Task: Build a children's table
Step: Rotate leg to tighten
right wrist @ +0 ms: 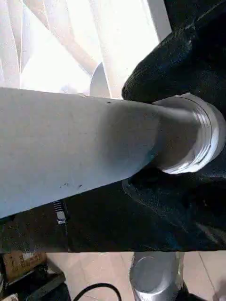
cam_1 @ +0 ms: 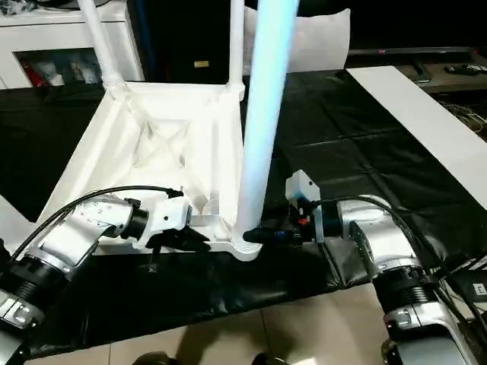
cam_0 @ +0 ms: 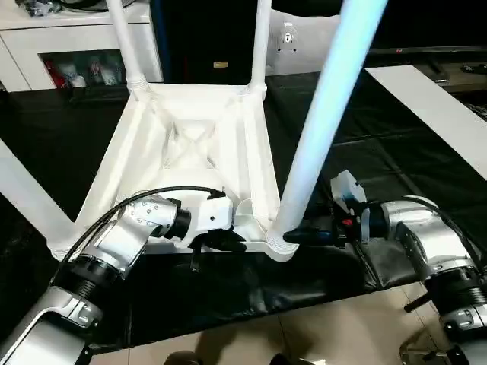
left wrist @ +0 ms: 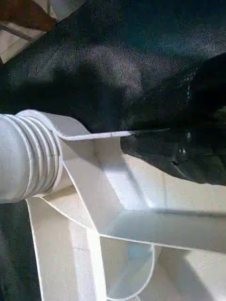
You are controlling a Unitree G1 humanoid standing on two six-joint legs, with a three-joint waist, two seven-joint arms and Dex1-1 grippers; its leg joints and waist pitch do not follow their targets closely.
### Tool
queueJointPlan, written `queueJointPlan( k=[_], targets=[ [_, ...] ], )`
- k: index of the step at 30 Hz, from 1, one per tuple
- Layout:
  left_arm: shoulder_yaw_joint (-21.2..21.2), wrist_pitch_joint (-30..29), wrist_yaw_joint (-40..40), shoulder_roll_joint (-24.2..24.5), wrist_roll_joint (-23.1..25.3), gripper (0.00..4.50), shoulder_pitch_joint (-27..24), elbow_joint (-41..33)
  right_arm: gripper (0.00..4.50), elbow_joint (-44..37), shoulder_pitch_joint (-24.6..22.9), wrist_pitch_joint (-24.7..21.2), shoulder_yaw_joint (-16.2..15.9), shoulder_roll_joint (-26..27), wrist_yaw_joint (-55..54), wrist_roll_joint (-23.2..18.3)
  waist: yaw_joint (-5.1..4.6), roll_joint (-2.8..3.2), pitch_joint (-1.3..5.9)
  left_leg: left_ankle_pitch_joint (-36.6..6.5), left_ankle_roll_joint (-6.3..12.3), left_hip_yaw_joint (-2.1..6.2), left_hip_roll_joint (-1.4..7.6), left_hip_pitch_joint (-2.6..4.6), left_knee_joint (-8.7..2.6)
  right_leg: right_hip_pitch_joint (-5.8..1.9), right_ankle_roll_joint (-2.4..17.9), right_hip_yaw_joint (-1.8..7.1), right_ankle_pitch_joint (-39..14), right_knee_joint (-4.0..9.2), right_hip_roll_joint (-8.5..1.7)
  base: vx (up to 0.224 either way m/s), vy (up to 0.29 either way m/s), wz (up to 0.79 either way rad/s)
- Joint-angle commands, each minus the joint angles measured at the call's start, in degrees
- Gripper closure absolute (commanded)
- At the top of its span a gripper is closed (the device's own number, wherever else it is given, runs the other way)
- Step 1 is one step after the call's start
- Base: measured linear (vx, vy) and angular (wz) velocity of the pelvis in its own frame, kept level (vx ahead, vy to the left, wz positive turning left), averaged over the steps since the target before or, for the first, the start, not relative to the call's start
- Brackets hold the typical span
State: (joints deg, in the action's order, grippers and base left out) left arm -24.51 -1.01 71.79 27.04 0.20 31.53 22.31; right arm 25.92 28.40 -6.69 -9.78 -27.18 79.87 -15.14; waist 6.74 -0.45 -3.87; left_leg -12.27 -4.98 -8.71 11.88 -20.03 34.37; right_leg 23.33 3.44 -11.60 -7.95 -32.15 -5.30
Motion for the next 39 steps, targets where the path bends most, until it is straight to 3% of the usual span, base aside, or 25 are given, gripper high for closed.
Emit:
queueJointPlan(
  k=[1, 8, 11, 14, 15, 16, 17, 18, 19, 20, 21, 22, 23, 24, 25, 26, 28, 29, 31, 35, 36, 37, 39],
  targets=[
    [-2.04, 1.65, 2.91, -0.84, 0.57, 4.50, 0.45, -1.16, 2.55, -0.32, 0.50, 0.20, -0.79, 0.22, 1.40, -0.19, -0.28, -0.59, 4.57, -2.83, 5.52, -0.15, 2.18, -0.23, -3.50, -4.33, 3.80, 4.66, -18.59, 3.26, -4.38, 0.000, 0.000, 0.00],
    [0.66, -3.64, -3.16, -3.00, 0.04, 4.50, 0.51, -0.44, 2.61, -7.32, -3.52, -8.30, -0.05, 1.05, -1.58, -3.51, -0.02, -0.43, 4.47, -2.51, 5.47, -0.19, 2.24, -0.14, -3.53, -4.29, 3.55, 4.70, -18.23, 3.41, -4.24, 0.000, 0.000, 0.00],
    [2.78, -8.70, -8.74, -5.89, -0.54, 4.50, 0.98, -0.96, 2.61, -9.44, -5.09, -11.40, 0.32, 3.99, -10.92, -1.16, 0.05, -0.22, 4.08, -4.63, 4.16, -0.22, 2.16, 0.25, -3.77, -4.05, 2.75, 4.48, -21.66, 4.19, -4.34, 0.000, 0.000, 0.00],
    [4.85, -13.34, -14.99, -9.95, -1.16, 4.50, 1.61, -1.19, 2.61, -9.87, -5.33, -14.92, 2.02, 9.16, -21.42, 0.09, -1.12, -0.33, 3.51, -8.56, 1.88, -0.30, 1.18, 0.32, -3.63, -4.13, -1.29, 3.34, -29.94, 5.93, -4.10, 0.000, 0.000, 0.00],
    [5.25, -14.27, -16.30, -10.96, -1.27, 4.50, 1.75, -1.21, 2.61, -9.95, -5.20, -15.67, 2.50, 10.40, -23.69, 0.35, -2.03, -0.34, 3.50, -11.06, 1.46, -0.18, 0.64, 0.48, -3.18, -4.23, -4.62, 2.09, -33.82, 7.05, -3.94, 0.000, 0.000, 0.00],
    [5.89, -15.74, -19.31, -12.96, -1.04, 4.50, 2.15, -0.92, 2.61, -9.65, -4.70, -16.51, 3.10, 12.61, -28.23, 1.56, -2.39, -0.24, 3.46, -11.70, 1.51, -0.11, 0.64, 0.47, -3.11, -4.30, -5.55, 1.78, -34.40, 7.38, -3.84, 0.000, 0.000, 0.00],
    [5.89, -15.74, -19.31, -12.96, -1.04, 4.50, 2.15, -0.92, 2.61, -9.65, -4.70, -16.51, 3.10, 12.61, -28.23, 1.56, -2.80, -0.12, 3.40, -12.14, 1.50, -0.05, 0.76, 0.38, -3.07, -4.31, -6.20, 1.44, -34.53, 7.69, -3.71, 0.000, 0.000, 0.00],
    [6.66, -17.82, -24.31, -16.28, -0.10, 4.50, 3.01, 0.24, 2.61, -8.67, -3.22, -19.39, 5.52, 17.26, -38.05, 2.66, -3.35, 0.23, 3.66, -13.53, 1.69, 0.30, 1.16, 0.69, -3.01, -4.55, -7.05, 0.80, -34.41, 8.20, -3.76, 0.000, 0.000, 0.00],
    [6.66, -17.82, -24.31, -16.28, -0.10, 4.50, 3.01, 0.24, 2.61, -8.67, -3.22, -19.39, 5.52, 17.26, -38.05, 2.66, -4.55, 0.74, 3.51, -14.93, 1.79, 0.78, 2.04, 0.56, -3.42, -4.87, -6.06, 0.35, -32.40, 8.35, -3.74, 0.000, 0.000, 0.00],
    [7.43, -18.95, -29.51, -19.24, 1.05, 4.50, 4.05, 1.92, 2.61, -7.05, -1.63, -21.02, 7.10, 21.00, -46.96, 4.38, -4.87, 1.11, 3.55, -16.55, 1.75, 1.24, 2.83, 0.56, -3.70, -5.35, -5.62, 0.19, -31.27, 8.03, -3.88, 0.000, 0.000, 0.00],
    [7.70, -19.18, -31.23, -20.14, 1.41, 4.50, 4.43, 2.58, 2.61, -6.38, -1.14, -21.17, 7.29, 21.98, -49.46, 5.18, -5.81, 1.14, 3.51, -20.37, 1.65, 2.21, 4.68, -0.25, -4.89, -6.10, -5.14, 1.10, -28.33, 6.04, -3.93, 0.000, 0.000, 0.00],
    [7.93, -19.57, -32.67, -20.87, 1.73, 4.50, 4.76, 2.99, 2.61, -5.98, -0.81, -21.52, 7.70, 22.89, -51.88, 5.72, -5.81, 1.20, 3.46, -24.42, 1.62, 2.46, 5.38, 0.18, -5.61, -5.96, -4.64, 2.57, -27.08, 4.78, -4.13, 0.000, 0.000, 0.00],
    [7.93, -19.57, -32.67, -20.87, 1.73, 4.50, 4.76, 2.99, 2.61, -5.98, -0.81, -21.52, 7.70, 22.89, -51.88, 5.72, -5.89, 1.01, 3.34, -24.73, 1.47, 2.01, 4.74, 0.78, -5.33, -5.34, -4.25, 3.01, -27.96, 5.28, -4.42, 0.000, 0.000, 0.00],
    [8.50, -20.06, -36.57, -22.63, 2.89, 4.50, 5.70, 4.21, 2.05, -3.54, 0.22, -18.67, 9.33, 25.13, -57.69, 6.60, -6.11, 0.38, 3.22, -20.98, 1.06, 0.53, 1.42, 1.88, -3.29, -3.88, -3.99, 2.15, -33.33, 7.75, -5.22, 0.000, 0.000, 0.00],
    [8.69, -20.27, -37.72, -23.15, 3.31, 4.50, 5.95, 4.48, 2.05, -2.88, 0.47, -17.59, 9.85, 25.77, -59.32, 6.87, -6.11, 0.12, 3.20, -18.09, 1.23, -0.03, 0.03, 1.77, -2.63, -3.67, -4.50, 1.42, -35.74, 8.37, -5.16, 0.000, 0.000, 0.00],
    [8.84, -20.46, -38.62, -23.50, 3.63, 4.50, 6.10, 4.56, 1.91, -2.65, 0.62, -16.72, 10.31, 26.28, -60.43, 7.19, -6.01, 0.14, 3.49, -14.38, 2.11, -0.01, -0.33, 0.78, -2.68, -4.51, -5.83, 0.83, -35.93, 8.46, -4.87, 0.000, 0.000, 0.00],
    [8.79, -20.59, -39.12, -23.64, 4.32, 4.50, 6.25, 4.49, 1.85, -3.62, 0.62, -16.40, 11.59, 27.28, -61.16, 6.97, -6.03, 0.64, 3.90, -11.71, 3.47, 0.63, 1.05, 0.39, -3.53, -4.81, -5.14, 1.36, -29.09, 7.78, -4.46, 0.000, 0.000, 0.00],
    [8.73, -20.52, -39.05, -23.55, 4.41, 4.50, 6.25, 4.51, 1.63, -3.84, 0.55, -16.18, 11.62, 27.24, -60.95, 6.97, -6.04, 0.64, 3.91, -11.28, 3.55, 0.73, 1.20, 0.26, -3.62, -4.80, -4.52, 1.58, -27.57, 7.42, -4.41, 0.000, 0.000, 0.00],
    [8.31, -20.00, -38.29, -22.84, 4.81, 4.50, 6.11, 4.50, 1.54, -5.06, 0.06, -15.28, 11.73, 26.63, -59.46, 6.71, -5.77, 0.66, 4.25, -8.44, 3.95, 0.86, 1.62, 0.03, -3.78, -4.89, -1.43, 2.48, -22.40, 6.10, -4.60, 0.000, 0.000, 0.00],
    [7.45, -18.68, -35.31, -20.78, 4.75, 4.50, 4.95, 3.52, 1.21, -6.46, -1.22, -12.60, 11.26, 22.84, -54.47, 5.79, -5.09, 0.27, 4.56, -2.79, 5.96, 0.73, 1.64, -0.56, -3.54, -5.00, 2.33, 3.69, -15.27, 4.19, -4.71, 0.000, 0.000, 0.00],
    [6.86, -17.43, -33.53, -19.59, 4.73, 4.50, 4.23, 3.09, 1.13, -6.93, -1.77, -11.42, 11.05, 20.43, -51.07, 5.34, -4.90, 0.04, 4.83, -0.32, 6.65, 0.68, 1.33, -1.05, -3.30, -5.28, 3.31, 4.06, -12.98, 3.32, -4.62, 0.000, 0.000, 0.00],
    [6.43, -16.60, -32.05, -18.73, 4.59, 4.50, 3.67, 2.76, 1.13, -7.27, -2.08, -10.77, 11.10, 18.81, -48.91, 5.07, -4.46, 0.15, 5.17, 2.23, 7.90, 0.50, 1.31, -1.05, -3.00, -5.08, 4.09, 4.33, -10.08, 2.71, -4.53, 0.000, 0.000, 0.00],
    [6.07, -15.99, -30.79, -17.95, 4.52, 4.50, 3.18, 2.46, 0.89, -7.46, -2.24, -10.43, 11.30, 17.44, -47.00, 4.84, -3.99, 0.06, 4.83, 3.41, 9.55, 0.21, 1.24, -1.12, -2.86, -4.73, 5.23, 4.43, -8.70, 2.57, -4.41, 0.000, 0.000, 0.00]
  ],
)
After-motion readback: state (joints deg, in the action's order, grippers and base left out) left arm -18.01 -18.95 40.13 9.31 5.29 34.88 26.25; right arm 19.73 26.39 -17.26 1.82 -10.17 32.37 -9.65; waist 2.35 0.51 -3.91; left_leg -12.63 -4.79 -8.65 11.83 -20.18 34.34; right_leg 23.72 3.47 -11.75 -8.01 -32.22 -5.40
